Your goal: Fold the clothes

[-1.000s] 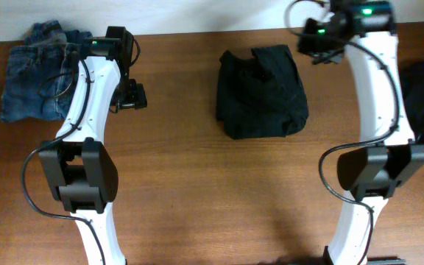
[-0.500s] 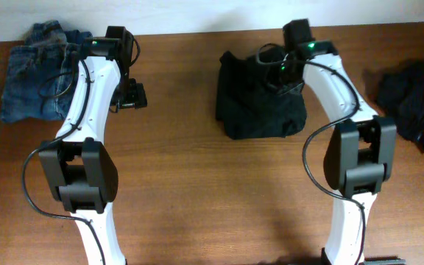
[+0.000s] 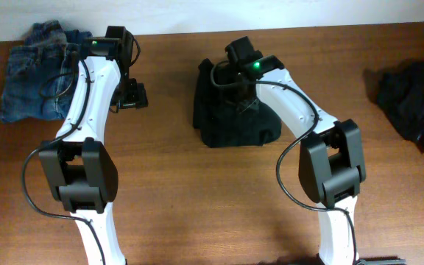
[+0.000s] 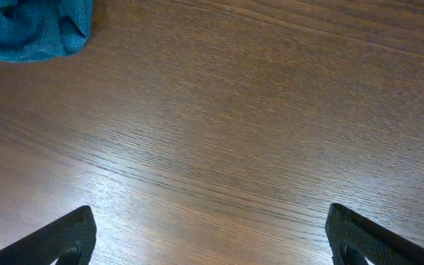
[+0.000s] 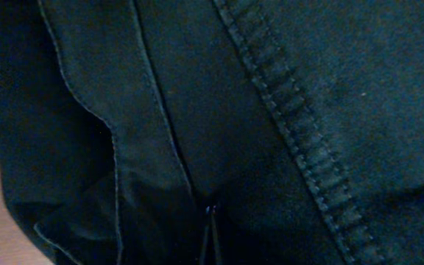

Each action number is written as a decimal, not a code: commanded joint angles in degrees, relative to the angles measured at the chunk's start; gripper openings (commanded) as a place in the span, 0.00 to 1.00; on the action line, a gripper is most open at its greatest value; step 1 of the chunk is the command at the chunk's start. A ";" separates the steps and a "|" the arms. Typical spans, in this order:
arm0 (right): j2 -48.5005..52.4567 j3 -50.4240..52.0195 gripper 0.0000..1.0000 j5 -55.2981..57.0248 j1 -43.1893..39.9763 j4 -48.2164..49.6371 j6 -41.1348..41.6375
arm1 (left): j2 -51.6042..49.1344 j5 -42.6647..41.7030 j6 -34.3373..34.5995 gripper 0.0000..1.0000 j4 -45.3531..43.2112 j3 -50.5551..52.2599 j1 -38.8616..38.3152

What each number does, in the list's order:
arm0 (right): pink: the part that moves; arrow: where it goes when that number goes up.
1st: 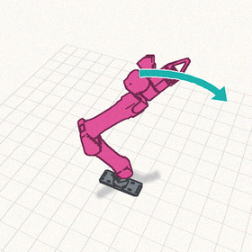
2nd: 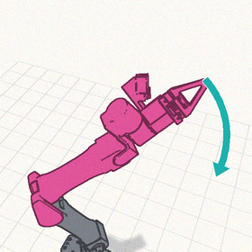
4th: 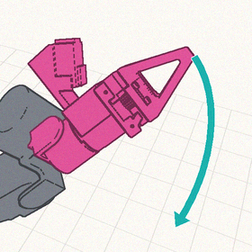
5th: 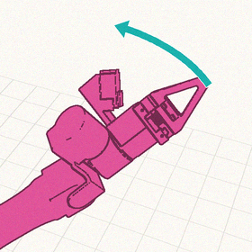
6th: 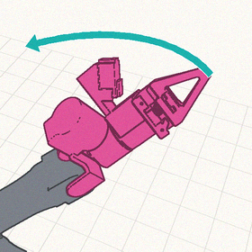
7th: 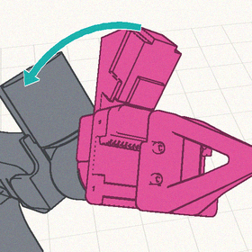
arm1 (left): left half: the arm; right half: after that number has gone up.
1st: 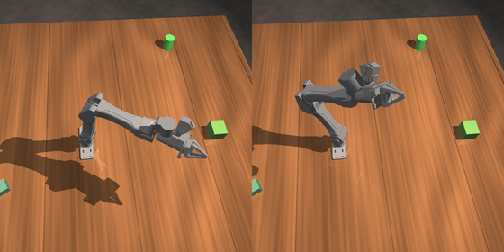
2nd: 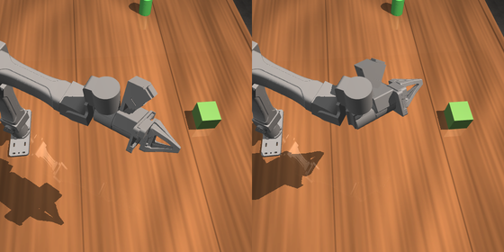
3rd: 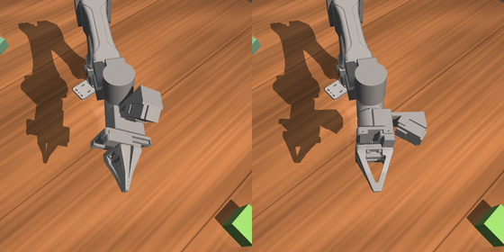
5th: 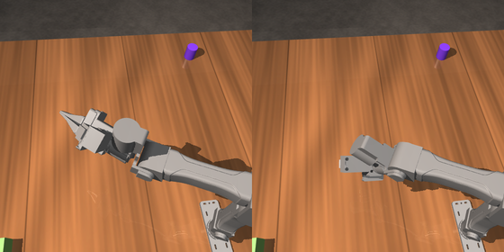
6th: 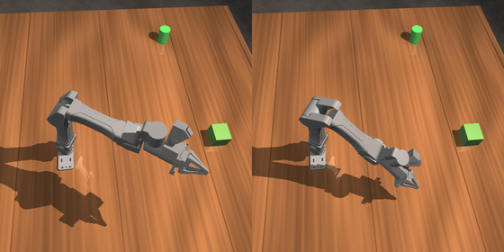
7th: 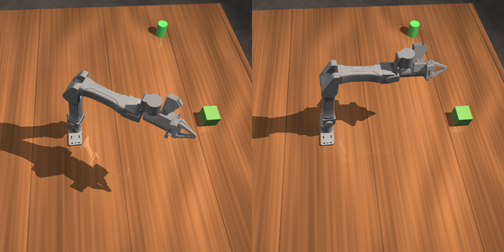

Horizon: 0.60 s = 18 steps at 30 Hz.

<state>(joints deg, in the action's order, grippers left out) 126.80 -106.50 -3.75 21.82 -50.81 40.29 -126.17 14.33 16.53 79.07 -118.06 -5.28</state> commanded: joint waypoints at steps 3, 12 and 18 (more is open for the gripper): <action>0.35 5.95 0.05 2.75 1.49 1.95 3.08 | -0.52 -0.66 0.57 0.99 0.02 0.26 0.20; 0.11 16.31 0.04 1.46 1.53 8.35 9.66 | -0.52 -0.66 0.59 0.99 0.02 0.28 0.20; -3.56 10.29 0.04 3.28 1.44 7.87 4.50 | -0.52 -0.63 0.57 0.99 0.02 0.28 0.20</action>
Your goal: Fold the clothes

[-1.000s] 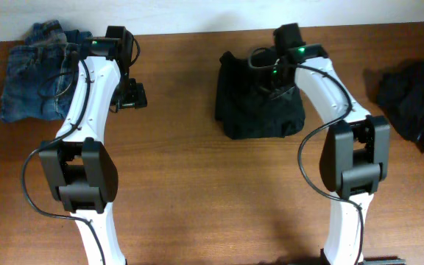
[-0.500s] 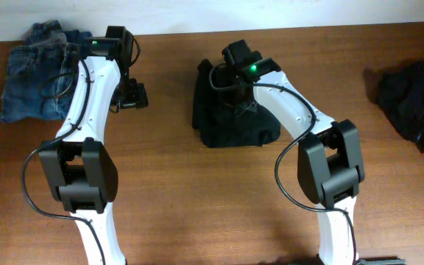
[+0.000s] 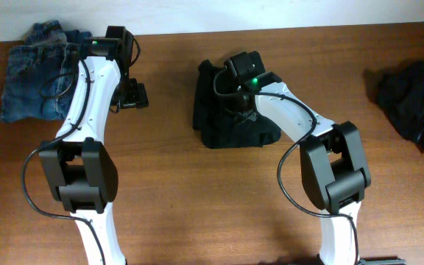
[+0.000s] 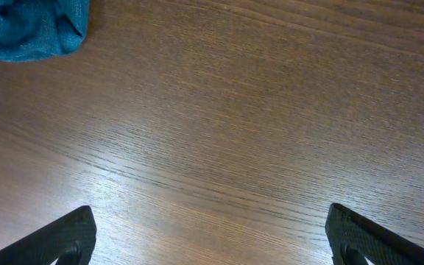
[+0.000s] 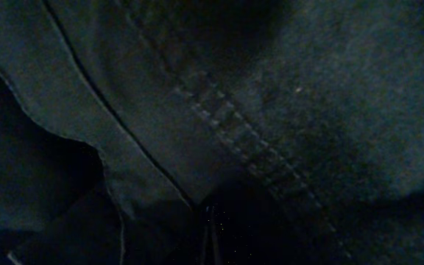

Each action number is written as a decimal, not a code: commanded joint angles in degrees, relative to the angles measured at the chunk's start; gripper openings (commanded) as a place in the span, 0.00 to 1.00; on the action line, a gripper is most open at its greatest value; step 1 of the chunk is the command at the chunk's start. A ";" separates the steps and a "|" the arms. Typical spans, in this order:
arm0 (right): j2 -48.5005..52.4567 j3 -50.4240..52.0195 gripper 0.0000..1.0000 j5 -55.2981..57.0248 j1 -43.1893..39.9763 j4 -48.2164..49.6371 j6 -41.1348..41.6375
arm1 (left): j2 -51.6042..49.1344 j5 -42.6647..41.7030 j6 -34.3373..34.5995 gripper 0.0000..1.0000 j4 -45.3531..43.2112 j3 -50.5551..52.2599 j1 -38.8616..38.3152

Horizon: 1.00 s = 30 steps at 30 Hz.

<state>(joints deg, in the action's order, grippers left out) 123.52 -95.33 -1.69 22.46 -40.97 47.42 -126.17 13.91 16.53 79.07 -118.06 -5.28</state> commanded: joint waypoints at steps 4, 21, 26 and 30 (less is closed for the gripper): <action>-6.86 -6.19 0.08 8.15 0.76 -3.19 -8.15 | -0.52 -0.20 0.57 0.99 0.00 0.28 0.20; -2.27 7.74 0.12 4.09 4.24 7.85 4.07 | -0.52 -0.22 0.59 0.99 -1.05 0.28 0.20; -2.01 8.55 0.23 6.69 11.72 9.79 5.62 | -0.52 -0.48 0.57 0.99 -1.01 0.28 0.17; 3.67 8.61 0.12 27.45 18.12 13.90 5.60 | -0.52 -1.27 0.57 0.99 -0.81 0.28 0.20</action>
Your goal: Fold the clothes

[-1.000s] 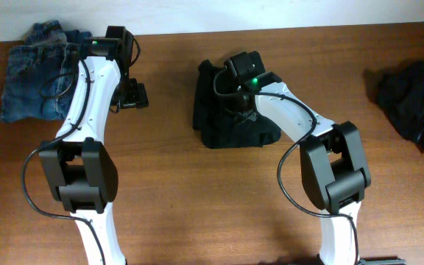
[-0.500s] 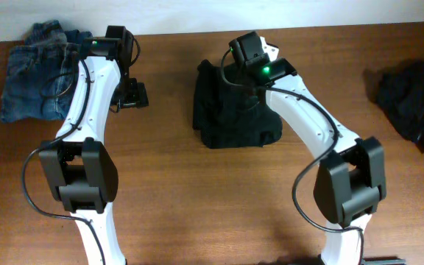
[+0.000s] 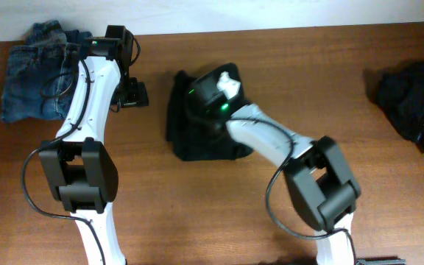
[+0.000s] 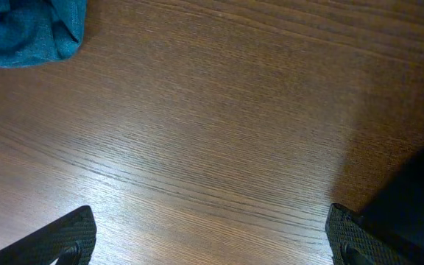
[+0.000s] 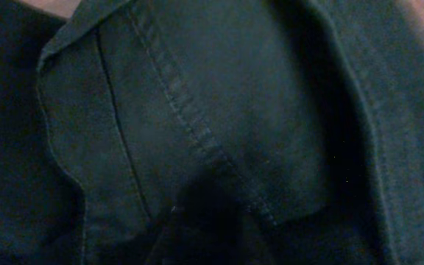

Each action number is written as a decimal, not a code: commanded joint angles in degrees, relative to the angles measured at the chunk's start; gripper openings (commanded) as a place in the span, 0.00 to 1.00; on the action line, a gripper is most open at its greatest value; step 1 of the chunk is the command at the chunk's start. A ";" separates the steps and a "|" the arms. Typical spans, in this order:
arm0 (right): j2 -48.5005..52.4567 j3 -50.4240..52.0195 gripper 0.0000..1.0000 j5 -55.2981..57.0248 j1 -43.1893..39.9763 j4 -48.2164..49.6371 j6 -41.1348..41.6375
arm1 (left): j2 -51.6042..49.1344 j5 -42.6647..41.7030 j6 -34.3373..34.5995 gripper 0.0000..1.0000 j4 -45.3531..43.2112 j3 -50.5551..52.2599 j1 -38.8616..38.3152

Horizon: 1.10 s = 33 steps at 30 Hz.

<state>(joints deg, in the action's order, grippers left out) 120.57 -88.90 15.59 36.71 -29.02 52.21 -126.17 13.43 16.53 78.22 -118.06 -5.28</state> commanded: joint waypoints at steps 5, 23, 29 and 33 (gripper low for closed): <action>11.91 2.19 0.06 13.68 4.13 5.97 0.59 | -0.52 -0.79 0.57 0.99 0.02 0.28 0.20; 0.00 1.84 0.04 39.32 4.15 14.60 -14.64 | -0.52 -0.13 0.57 0.99 -0.22 0.28 1.38; 0.22 1.86 0.04 36.11 4.28 15.08 -16.20 | -0.52 -0.13 0.57 0.99 -0.66 0.28 1.38; 2.89 2.58 0.04 31.08 4.66 14.19 -11.63 | -0.52 -0.13 0.59 0.99 -1.25 0.28 1.38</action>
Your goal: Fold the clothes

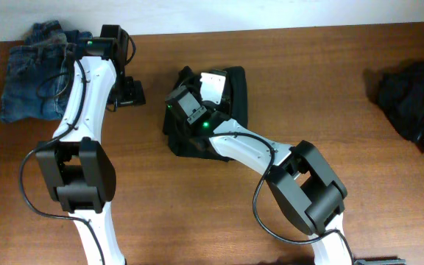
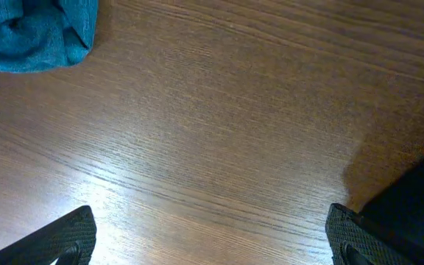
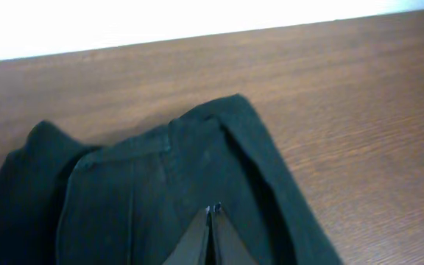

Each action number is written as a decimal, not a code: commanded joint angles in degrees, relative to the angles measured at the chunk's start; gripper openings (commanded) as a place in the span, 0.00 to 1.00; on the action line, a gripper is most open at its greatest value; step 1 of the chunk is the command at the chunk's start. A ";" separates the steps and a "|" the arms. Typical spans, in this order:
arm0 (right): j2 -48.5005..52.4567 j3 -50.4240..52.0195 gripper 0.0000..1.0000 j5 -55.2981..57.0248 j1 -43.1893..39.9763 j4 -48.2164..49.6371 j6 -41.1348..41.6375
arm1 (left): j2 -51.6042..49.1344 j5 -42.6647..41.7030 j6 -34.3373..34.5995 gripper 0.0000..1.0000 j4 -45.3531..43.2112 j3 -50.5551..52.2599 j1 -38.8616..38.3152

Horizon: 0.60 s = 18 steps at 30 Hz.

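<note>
A folded black garment (image 1: 230, 88) lies on the table just left of centre, and its corner shows in the left wrist view (image 2: 418, 199). My right gripper (image 3: 213, 211) is over it, shut, tips together against the dark cloth (image 3: 146, 191). No cloth shows between the tips. Folded blue jeans (image 1: 32, 73) sit at the far left, with their edge also in the left wrist view (image 2: 35, 33). My left gripper (image 1: 129, 93) hangs between jeans and black garment, open over bare wood (image 2: 212, 246). A crumpled dark garment (image 1: 414, 99) lies at the far right.
The brown wooden table (image 1: 322, 81) ends at a white wall along its far edge (image 3: 197, 22). Both arm bases stand at the near edge, and the right arm (image 1: 300, 177) reaches diagonally across the middle.
The right wrist view was filled with close dark cloth; now it shows the garment from farther back, with table and wall beyond. The garment's outline has changed, a flap now reaching up and right. The left gripper barely shifted.
At first the black garment lay near the table's centre with my shut right gripper pressed into it. By 1.1 s ago garment and gripper stood well to the left, close to the left gripper. Now the right wrist sits at the garment's left part. The left gripper stayed open throughout.
</note>
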<state>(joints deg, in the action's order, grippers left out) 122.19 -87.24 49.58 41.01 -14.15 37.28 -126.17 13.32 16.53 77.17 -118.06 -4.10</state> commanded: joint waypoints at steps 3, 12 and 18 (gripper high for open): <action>3.06 2.56 0.04 -2.95 1.36 -1.27 8.66 | -0.52 -0.02 0.57 0.99 -0.15 0.28 0.20; 15.17 3.30 0.11 -5.60 3.15 2.16 11.67 | -0.52 -0.04 0.57 0.99 -0.11 0.28 0.20; 12.35 2.27 0.07 6.14 3.30 2.43 7.23 | -0.52 -0.02 0.57 0.99 -0.02 0.28 0.20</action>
<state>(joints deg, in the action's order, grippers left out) 130.58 -86.67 54.00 43.94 -10.76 46.11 -126.17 13.32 16.53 77.10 -118.06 -4.10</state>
